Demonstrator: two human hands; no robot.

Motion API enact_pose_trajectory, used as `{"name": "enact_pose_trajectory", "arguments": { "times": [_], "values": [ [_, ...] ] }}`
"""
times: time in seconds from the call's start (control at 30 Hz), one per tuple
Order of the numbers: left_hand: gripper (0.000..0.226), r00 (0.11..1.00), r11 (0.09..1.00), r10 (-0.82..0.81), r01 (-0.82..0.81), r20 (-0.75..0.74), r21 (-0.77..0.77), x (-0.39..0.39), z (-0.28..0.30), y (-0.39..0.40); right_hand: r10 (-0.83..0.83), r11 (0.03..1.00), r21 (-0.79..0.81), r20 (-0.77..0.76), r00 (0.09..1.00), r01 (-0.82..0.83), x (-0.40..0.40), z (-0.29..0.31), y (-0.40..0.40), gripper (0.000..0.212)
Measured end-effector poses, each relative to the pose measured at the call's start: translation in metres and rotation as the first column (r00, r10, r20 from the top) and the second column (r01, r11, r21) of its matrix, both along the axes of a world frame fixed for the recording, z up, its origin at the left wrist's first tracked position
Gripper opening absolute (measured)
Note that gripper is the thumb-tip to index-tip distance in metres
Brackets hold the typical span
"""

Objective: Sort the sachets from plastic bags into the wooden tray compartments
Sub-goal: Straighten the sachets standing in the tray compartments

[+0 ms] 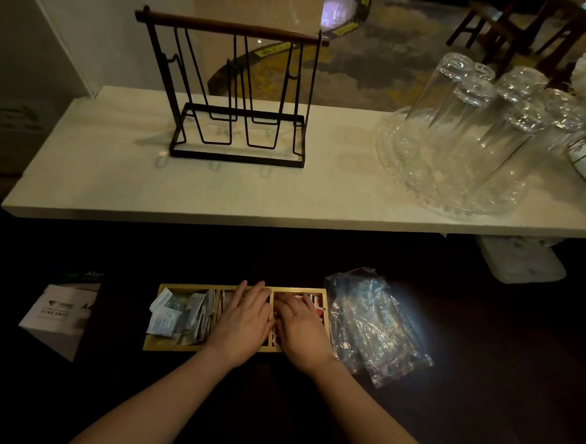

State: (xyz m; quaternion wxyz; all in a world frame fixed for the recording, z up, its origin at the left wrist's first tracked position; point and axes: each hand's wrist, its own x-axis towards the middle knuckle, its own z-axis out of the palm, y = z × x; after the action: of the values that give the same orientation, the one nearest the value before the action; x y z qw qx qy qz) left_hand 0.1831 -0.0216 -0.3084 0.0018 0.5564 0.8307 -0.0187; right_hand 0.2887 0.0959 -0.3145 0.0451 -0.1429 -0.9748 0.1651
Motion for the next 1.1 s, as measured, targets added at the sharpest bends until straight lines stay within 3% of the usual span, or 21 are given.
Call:
{"name": "enact_pose_trajectory", "arguments": {
  "times": [0.1, 0.2, 0.27, 0.33, 0.37, 0.47, 0.6, 0.7, 0.8, 0.97, 1.03, 1.1],
  "values": [
    [0.047, 0.998, 0.994, 0.055, -0.056, 0.014, 0.089, -0.008, 0.012, -0.014, -0.130, 0.989, -0.094, -0.143, 0.981, 0.118, 0.007, 0.013, 0.004, 0.036],
    [0.049, 0.930, 0.912, 0.356, -0.367, 0.090, 0.185, -0.032, 0.020, -0.048, -0.384, 0.909, -0.228, -0.129, 0.914, 0.350, 0.020, 0.011, 0.009, 0.043],
    [0.047, 0.774, 0.741, 0.561, -0.628, 0.294, 0.239, -0.048, 0.013, -0.080, -0.485, 0.818, -0.379, -0.053, 0.873, 0.432, 0.025, 0.009, 0.004, 0.046],
    [0.047, 0.581, 0.606, 0.572, -0.775, 0.579, 0.179, -0.052, 0.003, -0.095, -0.494, 0.779, -0.449, -0.008, 0.869, 0.438, 0.028, 0.007, 0.000, 0.048],
    [0.048, 0.531, 0.601, 0.532, -0.785, 0.659, 0.147, -0.050, -0.001, -0.099, -0.488, 0.781, -0.452, -0.010, 0.873, 0.431, 0.028, 0.006, -0.003, 0.048],
    [0.055, 0.645, 0.702, 0.474, -0.688, 0.599, 0.185, -0.042, -0.005, -0.100, -0.505, 0.777, -0.443, -0.015, 0.863, 0.447, 0.023, 0.005, -0.009, 0.048],
    [0.055, 0.788, 0.850, 0.428, -0.518, 0.443, 0.098, -0.022, -0.001, -0.084, -0.499, 0.787, -0.409, 0.021, 0.867, 0.462, 0.022, 0.003, -0.011, 0.052],
    [0.052, 0.849, 0.896, 0.382, -0.436, 0.363, 0.077, -0.010, -0.002, -0.073, -0.419, 0.854, -0.305, 0.078, 0.905, 0.421, 0.021, 0.004, -0.017, 0.056],
    [0.055, 0.864, 0.903, 0.370, -0.420, 0.341, 0.086, -0.013, -0.007, -0.076, -0.335, 0.933, -0.083, 0.161, 0.928, 0.351, 0.022, -0.001, -0.023, 0.059],
    [0.054, 0.839, 0.894, 0.409, -0.447, 0.359, 0.023, -0.022, -0.012, -0.094, -0.327, 0.934, 0.195, 0.123, 0.937, 0.300, 0.017, 0.001, -0.027, 0.054],
    [0.042, 0.850, 0.916, 0.372, -0.402, 0.372, 0.003, -0.027, -0.016, -0.098, -0.329, 0.929, 0.228, 0.150, 0.932, 0.291, 0.017, -0.004, -0.026, 0.055],
    [0.042, 0.806, 0.883, 0.396, -0.465, 0.440, 0.058, -0.029, -0.012, -0.098, -0.331, 0.933, 0.211, 0.198, 0.923, 0.290, 0.017, -0.009, -0.023, 0.059]
  ]
}}
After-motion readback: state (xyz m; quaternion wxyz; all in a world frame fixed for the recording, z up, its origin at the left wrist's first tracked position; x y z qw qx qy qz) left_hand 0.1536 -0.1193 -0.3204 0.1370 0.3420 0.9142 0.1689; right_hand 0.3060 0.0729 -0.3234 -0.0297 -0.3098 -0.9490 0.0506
